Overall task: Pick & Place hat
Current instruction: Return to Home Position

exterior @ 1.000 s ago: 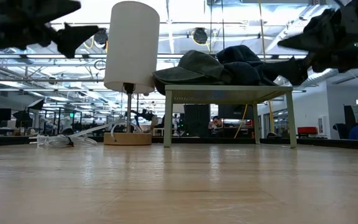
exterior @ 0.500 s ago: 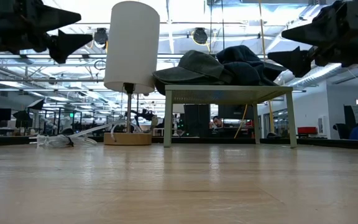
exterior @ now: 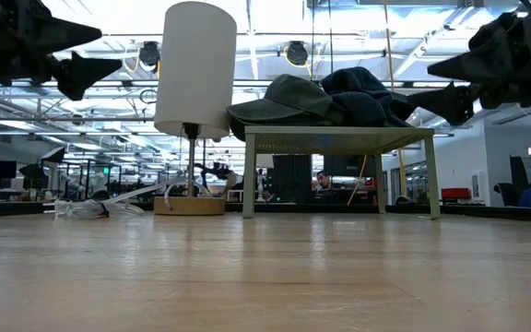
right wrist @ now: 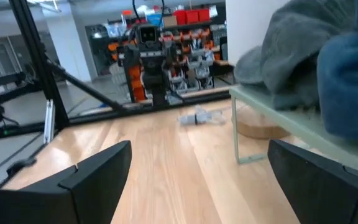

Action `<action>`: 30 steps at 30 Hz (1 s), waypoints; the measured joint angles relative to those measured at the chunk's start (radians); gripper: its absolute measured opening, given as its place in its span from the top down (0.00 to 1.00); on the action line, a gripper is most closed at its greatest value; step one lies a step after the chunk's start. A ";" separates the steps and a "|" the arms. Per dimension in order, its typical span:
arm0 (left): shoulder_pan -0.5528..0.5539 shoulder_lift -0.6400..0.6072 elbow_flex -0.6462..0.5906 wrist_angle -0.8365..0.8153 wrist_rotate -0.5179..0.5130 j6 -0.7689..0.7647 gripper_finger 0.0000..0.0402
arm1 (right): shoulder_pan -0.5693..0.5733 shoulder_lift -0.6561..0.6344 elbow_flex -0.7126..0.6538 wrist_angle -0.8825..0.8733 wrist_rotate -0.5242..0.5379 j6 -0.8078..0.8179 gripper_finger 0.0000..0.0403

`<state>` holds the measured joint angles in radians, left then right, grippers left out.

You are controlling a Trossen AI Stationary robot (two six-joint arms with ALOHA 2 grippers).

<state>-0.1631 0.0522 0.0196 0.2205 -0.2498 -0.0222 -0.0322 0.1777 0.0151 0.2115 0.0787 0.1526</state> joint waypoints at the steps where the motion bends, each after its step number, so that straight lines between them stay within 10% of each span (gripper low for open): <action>1: 0.000 -0.017 0.000 -0.026 0.005 -0.001 0.17 | 0.000 -0.016 0.000 -0.030 0.002 0.000 0.07; 30: 0.000 -0.046 0.001 -0.143 0.040 -0.107 0.16 | -0.001 -0.098 0.000 -0.172 -0.001 -0.120 0.07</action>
<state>-0.1631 0.0059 0.0208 0.0776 -0.2098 -0.1293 -0.0334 0.0795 0.0154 0.0399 0.0776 0.0330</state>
